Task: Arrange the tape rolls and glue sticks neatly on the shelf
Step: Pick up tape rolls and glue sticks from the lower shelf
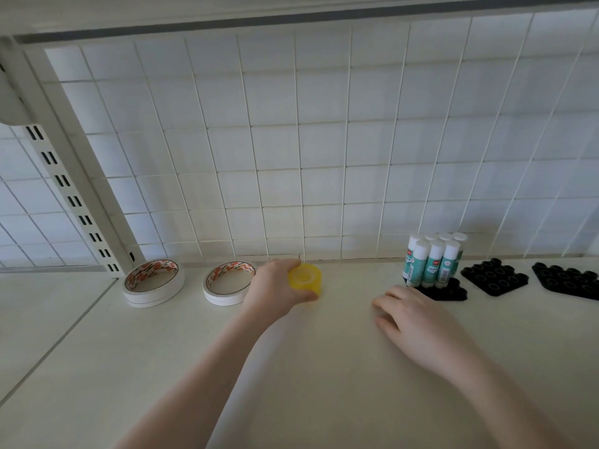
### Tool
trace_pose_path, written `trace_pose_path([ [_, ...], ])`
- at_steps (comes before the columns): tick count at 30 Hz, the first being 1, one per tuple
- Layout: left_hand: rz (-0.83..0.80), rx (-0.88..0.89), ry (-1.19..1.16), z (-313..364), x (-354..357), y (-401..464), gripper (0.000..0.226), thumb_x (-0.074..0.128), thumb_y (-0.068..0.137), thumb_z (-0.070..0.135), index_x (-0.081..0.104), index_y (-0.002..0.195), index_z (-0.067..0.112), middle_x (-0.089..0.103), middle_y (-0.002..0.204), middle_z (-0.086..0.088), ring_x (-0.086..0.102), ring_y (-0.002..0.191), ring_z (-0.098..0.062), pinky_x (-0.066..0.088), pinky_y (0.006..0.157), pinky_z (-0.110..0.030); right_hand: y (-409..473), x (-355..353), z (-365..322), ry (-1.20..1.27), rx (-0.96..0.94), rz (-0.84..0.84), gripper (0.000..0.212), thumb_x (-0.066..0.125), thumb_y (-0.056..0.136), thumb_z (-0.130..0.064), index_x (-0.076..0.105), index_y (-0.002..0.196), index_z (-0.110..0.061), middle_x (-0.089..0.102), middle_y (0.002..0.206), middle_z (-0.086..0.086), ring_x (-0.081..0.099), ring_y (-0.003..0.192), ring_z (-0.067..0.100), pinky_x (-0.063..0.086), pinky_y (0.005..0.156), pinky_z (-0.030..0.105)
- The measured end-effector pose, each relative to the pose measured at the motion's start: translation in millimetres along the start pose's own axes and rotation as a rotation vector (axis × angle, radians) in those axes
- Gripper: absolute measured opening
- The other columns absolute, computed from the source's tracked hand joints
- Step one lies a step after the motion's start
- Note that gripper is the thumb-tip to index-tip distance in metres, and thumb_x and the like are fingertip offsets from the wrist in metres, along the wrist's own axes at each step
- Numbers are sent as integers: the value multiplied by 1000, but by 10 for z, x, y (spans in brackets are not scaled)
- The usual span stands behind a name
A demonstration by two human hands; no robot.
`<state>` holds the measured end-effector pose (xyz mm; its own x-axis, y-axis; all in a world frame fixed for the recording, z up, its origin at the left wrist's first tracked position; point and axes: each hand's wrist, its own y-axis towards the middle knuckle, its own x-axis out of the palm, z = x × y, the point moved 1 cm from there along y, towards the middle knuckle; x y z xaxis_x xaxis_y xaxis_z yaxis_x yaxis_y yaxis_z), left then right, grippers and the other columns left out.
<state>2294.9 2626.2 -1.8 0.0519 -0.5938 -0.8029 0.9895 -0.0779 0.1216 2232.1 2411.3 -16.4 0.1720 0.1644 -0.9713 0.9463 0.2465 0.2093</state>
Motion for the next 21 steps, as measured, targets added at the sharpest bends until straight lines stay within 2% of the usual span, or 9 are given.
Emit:
trace_pose_path([
  [7,22,-12,-44,-24,22,3,71,83,64,31,55,129,22,58,124,2,52,114,-18,38,91,-25,-24,-34,14,18,-8,-25,22,39,96,-34,56,106,-23,48,107,-7,45,107,12,41,85,26],
  [10,11,-33,-114,-19,16,25,68,86,60,26,60,122,23,61,116,3,55,107,-17,40,87,-25,-21,-94,21,28,-7,-90,24,41,95,-34,56,110,-21,49,110,-6,45,109,13,42,86,28],
  [14,-15,-103,-258,-2,7,41,65,88,55,14,63,114,21,64,107,1,58,102,-19,48,89,-33,-7,-191,24,6,6,-210,26,46,91,-33,55,109,-17,49,108,-1,48,107,18,44,83,32],
  [18,-5,-117,-302,26,33,17,74,88,50,14,61,119,20,63,110,0,58,105,-19,48,93,-36,-78,-281,114,-23,29,-246,29,46,91,-35,53,114,-17,50,110,1,49,107,19,41,76,30],
  [21,1,-123,-268,59,53,-23,79,86,57,11,54,128,19,59,118,-2,55,109,-19,46,95,-33,-200,-332,256,-27,42,-193,31,45,92,-35,52,116,-17,48,108,0,48,106,19,42,76,31],
])
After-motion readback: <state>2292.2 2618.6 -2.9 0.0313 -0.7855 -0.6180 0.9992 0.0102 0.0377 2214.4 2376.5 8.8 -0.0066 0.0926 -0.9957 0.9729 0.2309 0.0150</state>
